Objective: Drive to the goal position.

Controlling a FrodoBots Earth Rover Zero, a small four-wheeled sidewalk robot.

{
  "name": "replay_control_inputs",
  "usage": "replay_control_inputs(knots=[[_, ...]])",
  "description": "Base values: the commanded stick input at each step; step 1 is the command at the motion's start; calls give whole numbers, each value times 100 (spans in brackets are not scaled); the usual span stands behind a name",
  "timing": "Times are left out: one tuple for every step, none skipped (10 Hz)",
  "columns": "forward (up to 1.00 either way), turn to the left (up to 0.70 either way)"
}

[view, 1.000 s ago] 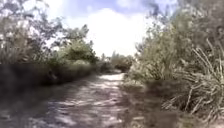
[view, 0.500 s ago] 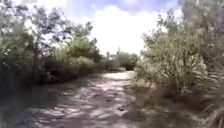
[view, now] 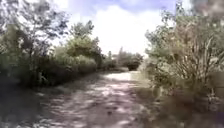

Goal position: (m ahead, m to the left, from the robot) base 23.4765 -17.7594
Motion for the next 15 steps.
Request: replay_control_inputs(knots=[[100,0],[100,0],[100,0],[100,0],[100,0],[100,0],[99,0],[99,0],[99,0],[99,0],[99,0],[98,0],[91,0],[85,0],[84,0]])
